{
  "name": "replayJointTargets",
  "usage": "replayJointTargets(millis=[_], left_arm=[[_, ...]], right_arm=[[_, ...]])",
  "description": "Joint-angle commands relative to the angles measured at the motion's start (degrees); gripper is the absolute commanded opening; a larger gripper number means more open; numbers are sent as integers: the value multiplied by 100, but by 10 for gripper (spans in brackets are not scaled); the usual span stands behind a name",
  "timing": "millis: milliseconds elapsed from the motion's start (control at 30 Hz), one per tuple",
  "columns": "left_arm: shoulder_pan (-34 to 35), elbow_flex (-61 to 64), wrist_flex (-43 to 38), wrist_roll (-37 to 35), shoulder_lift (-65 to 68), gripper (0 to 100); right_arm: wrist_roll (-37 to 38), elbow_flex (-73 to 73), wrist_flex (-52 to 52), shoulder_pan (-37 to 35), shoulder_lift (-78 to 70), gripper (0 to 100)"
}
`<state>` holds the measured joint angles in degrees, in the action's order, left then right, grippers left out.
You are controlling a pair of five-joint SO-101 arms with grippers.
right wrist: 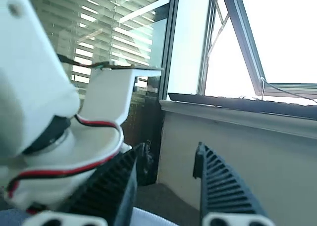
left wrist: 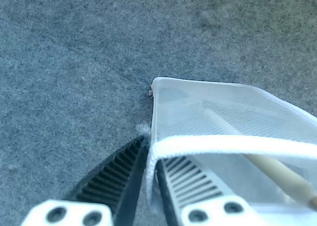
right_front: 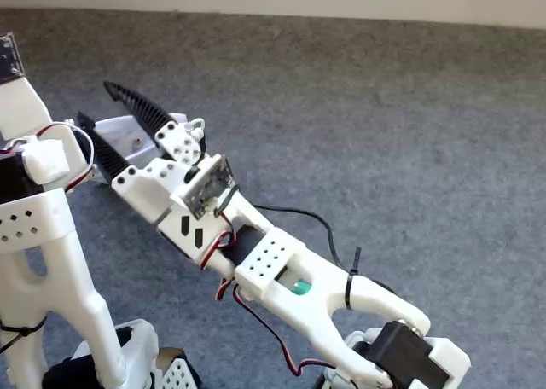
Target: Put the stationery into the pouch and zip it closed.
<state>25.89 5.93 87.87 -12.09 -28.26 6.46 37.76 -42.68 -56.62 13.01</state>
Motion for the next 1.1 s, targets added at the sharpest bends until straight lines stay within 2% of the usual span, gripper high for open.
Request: replayJointTargets(millis=[0,67,367,567,800,933,1067], left_arm=[[-31,-48,-123,-53,-110,8],[-31,-48,-123,-53,-110,8],[-31,-48,-123,-53,-110,8],[-31,-48,-123,-53,-110,8],[-31,-48,-123,-53,-110,8],[-31,-48,-123,-53,-110,8],[-31,-48,-123,-53,-110,8]], right_arm=[[44,-312,567,-75,303,39],[44,-321,848,-4,303,1],[44,-330,2035,356,734,5],[44,-514,3530,585,2123,5],[44,-1314,5077,954,2360,5],[44,-1640,5701,919,2352,5],[44,-1684,5833,673,2141,5]])
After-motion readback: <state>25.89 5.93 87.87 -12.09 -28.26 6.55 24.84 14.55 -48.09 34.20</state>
